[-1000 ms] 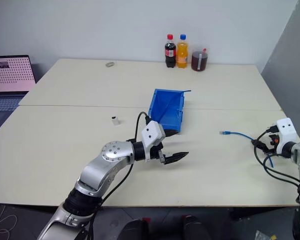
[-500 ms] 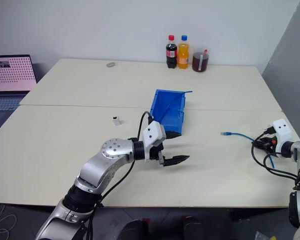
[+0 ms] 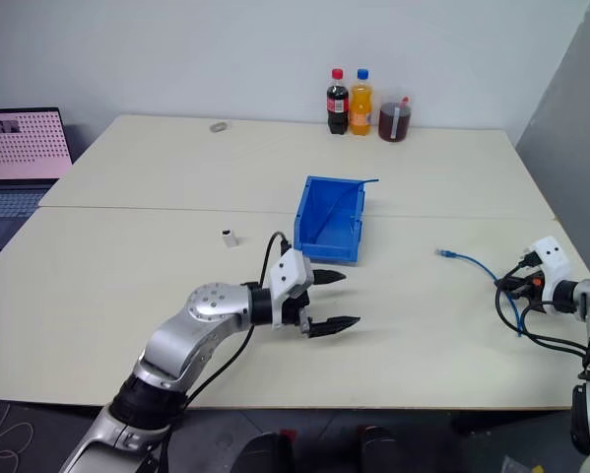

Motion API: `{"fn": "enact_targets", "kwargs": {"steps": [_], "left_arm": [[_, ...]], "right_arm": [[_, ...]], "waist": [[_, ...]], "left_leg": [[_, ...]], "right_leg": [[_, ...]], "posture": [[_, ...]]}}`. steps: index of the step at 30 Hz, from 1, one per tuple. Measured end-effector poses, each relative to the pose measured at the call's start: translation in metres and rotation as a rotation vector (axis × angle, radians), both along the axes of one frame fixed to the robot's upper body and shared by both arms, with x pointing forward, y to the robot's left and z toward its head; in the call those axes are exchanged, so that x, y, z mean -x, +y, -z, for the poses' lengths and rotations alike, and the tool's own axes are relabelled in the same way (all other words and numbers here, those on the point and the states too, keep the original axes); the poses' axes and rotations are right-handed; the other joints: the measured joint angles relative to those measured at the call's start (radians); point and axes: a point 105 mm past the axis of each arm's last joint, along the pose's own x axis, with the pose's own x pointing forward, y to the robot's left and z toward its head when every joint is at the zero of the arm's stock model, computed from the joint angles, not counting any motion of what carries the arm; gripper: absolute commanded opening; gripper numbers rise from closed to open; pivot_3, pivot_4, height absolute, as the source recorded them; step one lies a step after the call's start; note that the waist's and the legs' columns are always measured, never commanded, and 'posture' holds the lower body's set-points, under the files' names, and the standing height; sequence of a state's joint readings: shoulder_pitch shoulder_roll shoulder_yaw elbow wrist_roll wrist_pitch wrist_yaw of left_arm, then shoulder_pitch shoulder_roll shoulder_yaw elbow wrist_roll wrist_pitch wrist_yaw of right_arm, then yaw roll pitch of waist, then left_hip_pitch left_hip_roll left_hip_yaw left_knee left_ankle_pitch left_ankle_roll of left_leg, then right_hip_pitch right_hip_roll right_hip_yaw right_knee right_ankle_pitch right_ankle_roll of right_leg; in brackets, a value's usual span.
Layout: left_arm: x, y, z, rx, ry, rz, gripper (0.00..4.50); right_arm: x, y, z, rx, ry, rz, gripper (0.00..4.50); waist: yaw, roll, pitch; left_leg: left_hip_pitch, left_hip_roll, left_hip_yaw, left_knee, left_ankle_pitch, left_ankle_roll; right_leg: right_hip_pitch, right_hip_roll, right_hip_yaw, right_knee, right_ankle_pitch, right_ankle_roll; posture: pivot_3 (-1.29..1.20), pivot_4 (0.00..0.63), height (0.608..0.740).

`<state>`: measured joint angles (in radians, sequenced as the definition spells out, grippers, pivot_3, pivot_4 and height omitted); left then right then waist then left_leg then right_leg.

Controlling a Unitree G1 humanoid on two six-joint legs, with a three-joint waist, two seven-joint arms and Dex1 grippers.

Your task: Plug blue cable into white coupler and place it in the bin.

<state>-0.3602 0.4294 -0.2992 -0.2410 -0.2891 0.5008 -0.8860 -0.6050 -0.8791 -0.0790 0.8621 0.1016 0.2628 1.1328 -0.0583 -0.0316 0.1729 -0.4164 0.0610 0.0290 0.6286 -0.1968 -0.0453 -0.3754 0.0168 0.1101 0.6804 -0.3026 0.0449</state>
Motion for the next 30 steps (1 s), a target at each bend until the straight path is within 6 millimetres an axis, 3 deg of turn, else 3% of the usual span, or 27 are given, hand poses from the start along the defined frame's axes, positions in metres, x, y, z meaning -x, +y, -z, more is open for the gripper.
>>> {"fn": "enact_targets", "kwargs": {"steps": [4,9,13,20,23,28,29,30], "left_arm": [[0.011,0.026,0.015,-0.032,0.054,-0.033,4.5],[0.017,0.075,0.017,-0.04,0.096,-0.143,4.5],[0.017,0.102,0.009,-0.01,0.096,-0.209,4.5],[0.023,0.125,0.006,-0.017,0.117,-0.231,4.5],[0.027,0.136,0.012,-0.049,0.146,-0.241,4.5],[0.025,0.144,0.015,-0.066,0.138,-0.265,4.5],[0.025,0.146,0.016,-0.07,0.135,-0.273,4.5],[0.024,0.147,0.016,-0.073,0.131,-0.278,4.5]], "right_arm": [[0.016,0.016,-0.014,0.104,-0.008,-0.182,0.05],[0.037,0.077,-0.032,0.135,-0.065,-0.448,0.05],[0.034,0.132,-0.032,0.094,-0.154,-0.578,0.05],[0.012,0.22,-0.016,0.03,-0.206,-0.718,0.05],[0.0,0.237,-0.009,0.042,-0.202,-0.735,0.05],[-0.007,0.243,0.0,0.056,-0.189,-0.736,0.05],[-0.01,0.244,0.002,0.071,-0.187,-0.742,0.47],[-0.011,0.245,0.003,0.082,-0.186,-0.745,0.57]], "waist": [[0.001,0.002,0.001],[-0.004,0.003,0.001],[-0.006,0.002,0.002],[-0.002,0.002,0.002],[0.004,0.001,0.002],[0.018,0.002,0.002],[0.017,0.002,0.002],[0.017,0.002,0.002]], "left_leg": [[0.0,0.0,0.0,0.0,0.0,0.0],[0.0,0.002,-0.003,-0.001,0.0,0.0],[0.0,0.003,-0.004,0.0,0.0,0.0],[-0.004,0.003,-0.003,-0.001,0.0,0.0],[-0.01,0.002,-0.004,-0.001,0.0,0.0],[-0.014,0.002,-0.005,-0.001,0.0,0.0],[-0.014,0.002,-0.005,-0.001,0.0,0.0],[-0.014,0.002,-0.005,-0.001,0.0,0.0]], "right_leg": [[-0.001,0.0,-0.001,0.0,0.0,0.0],[-0.001,0.0,-0.005,0.001,-0.003,0.004],[-0.001,0.0,-0.007,0.001,-0.003,0.003],[-0.006,-0.001,-0.008,0.002,-0.002,-0.003],[-0.011,-0.001,-0.01,0.002,-0.002,-0.004],[-0.014,-0.001,-0.011,0.002,-0.002,-0.005],[-0.014,-0.001,-0.011,0.002,-0.002,-0.005],[-0.014,-0.001,-0.011,0.002,-0.002,-0.005]], "posture": [[0.0,0.15,0.74],[0.0,0.15,0.74],[0.0,0.15,0.74],[0.0,0.15,0.74],[0.0,0.15,0.74],[0.0,0.15,0.74],[0.0,0.15,0.74],[0.0,0.15,0.74]]}}
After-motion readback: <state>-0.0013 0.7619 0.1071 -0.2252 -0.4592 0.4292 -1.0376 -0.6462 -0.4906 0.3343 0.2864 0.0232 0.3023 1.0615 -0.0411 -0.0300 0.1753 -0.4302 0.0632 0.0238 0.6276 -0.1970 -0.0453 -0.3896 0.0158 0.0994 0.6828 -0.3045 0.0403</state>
